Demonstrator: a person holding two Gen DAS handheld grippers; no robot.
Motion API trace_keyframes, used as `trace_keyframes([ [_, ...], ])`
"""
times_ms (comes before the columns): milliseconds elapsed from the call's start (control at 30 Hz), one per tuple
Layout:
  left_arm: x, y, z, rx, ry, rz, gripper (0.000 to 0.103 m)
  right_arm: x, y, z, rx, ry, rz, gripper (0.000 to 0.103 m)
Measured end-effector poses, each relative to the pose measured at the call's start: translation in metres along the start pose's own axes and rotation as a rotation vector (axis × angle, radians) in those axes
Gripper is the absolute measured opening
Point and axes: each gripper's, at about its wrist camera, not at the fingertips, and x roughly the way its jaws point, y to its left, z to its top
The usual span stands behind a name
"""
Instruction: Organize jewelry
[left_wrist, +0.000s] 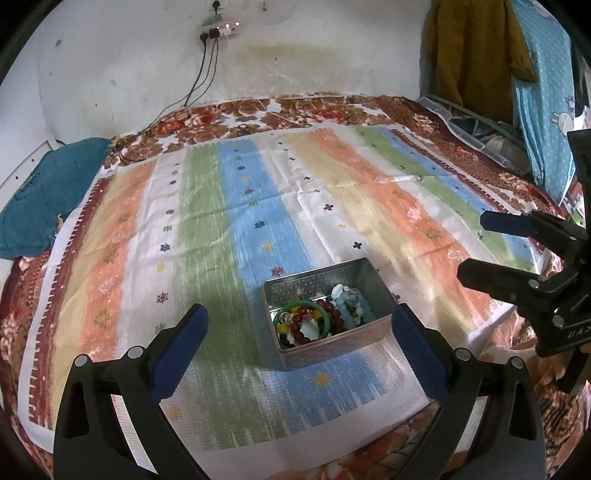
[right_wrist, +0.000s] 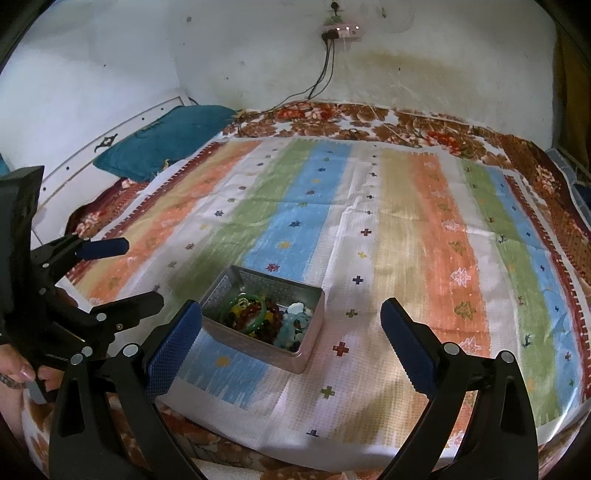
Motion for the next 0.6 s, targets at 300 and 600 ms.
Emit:
trace_keyframes([
  [300,-0.0059,0.0001,0.0002,-0.005,-0.013,-0.005,0.097,-0.0049,-0.0031,-0.0006,0.022,-0.018,-0.004,0.098],
  [600,-0.0070,-0.0002,0.0000,-0.006,-0.016,-0.006,0.097,-0.0030,-0.0074,-0.0009,0.036,0.000,0.004,0.098],
])
